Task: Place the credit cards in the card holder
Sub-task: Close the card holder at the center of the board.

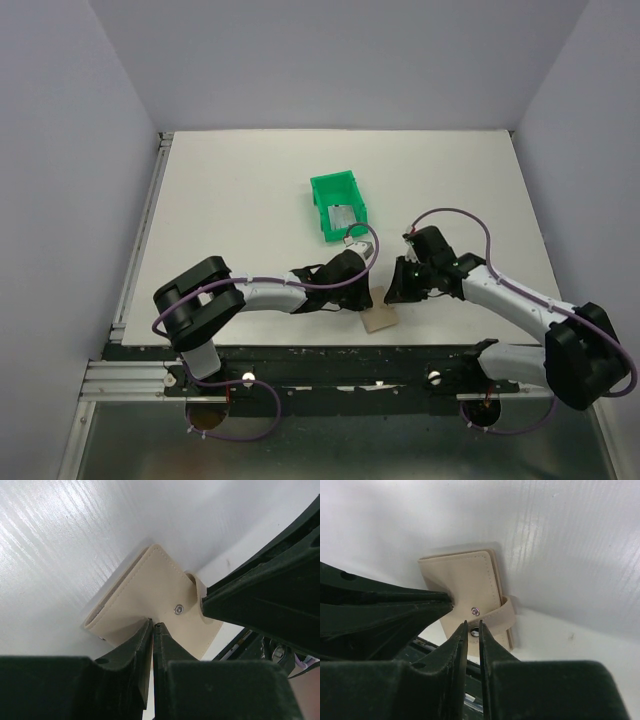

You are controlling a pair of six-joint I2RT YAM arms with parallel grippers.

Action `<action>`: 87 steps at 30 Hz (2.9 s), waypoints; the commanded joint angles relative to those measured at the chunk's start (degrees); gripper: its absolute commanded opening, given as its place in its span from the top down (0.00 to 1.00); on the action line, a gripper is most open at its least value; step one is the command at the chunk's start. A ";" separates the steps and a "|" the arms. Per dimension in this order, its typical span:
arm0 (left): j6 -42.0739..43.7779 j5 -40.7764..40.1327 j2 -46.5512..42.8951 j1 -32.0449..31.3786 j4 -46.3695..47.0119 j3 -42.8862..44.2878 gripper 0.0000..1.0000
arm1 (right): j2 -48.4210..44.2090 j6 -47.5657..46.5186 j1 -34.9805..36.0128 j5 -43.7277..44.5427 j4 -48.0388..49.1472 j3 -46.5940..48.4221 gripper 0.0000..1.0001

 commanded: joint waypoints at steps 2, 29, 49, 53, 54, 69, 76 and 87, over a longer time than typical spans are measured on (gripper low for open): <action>-0.23 1.59 1.47 -0.26 -1.17 0.57 0.81 | 1.58 0.52 -0.29 -3.43 3.31 -1.91 0.78; -0.23 1.77 1.74 -0.26 -1.09 0.48 0.82 | 6.33 0.44 -0.29 -5.45 6.83 -2.52 0.79; -0.06 2.21 2.44 -0.26 -0.91 0.92 0.82 | 9.49 -0.01 2.43 1.05 1.48 2.22 0.82; -0.06 2.29 2.26 -0.18 -0.91 0.92 0.82 | 11.16 0.87 4.89 3.42 0.24 3.98 0.82; -0.06 2.21 2.26 -0.26 -0.83 0.83 0.82 | 11.69 1.31 5.42 4.12 0.15 4.24 0.82; -0.32 2.56 2.35 -0.09 0.23 -0.13 0.82 | 15.03 7.46 10.52 16.87 -5.82 6.18 0.83; -0.49 2.65 2.44 -0.18 0.32 -0.49 0.82 | 17.14 8.87 11.22 18.37 -4.16 4.86 0.84; -0.76 2.73 2.70 -0.09 0.49 -0.66 0.83 | 20.04 10.45 11.93 20.48 -1.78 2.49 0.91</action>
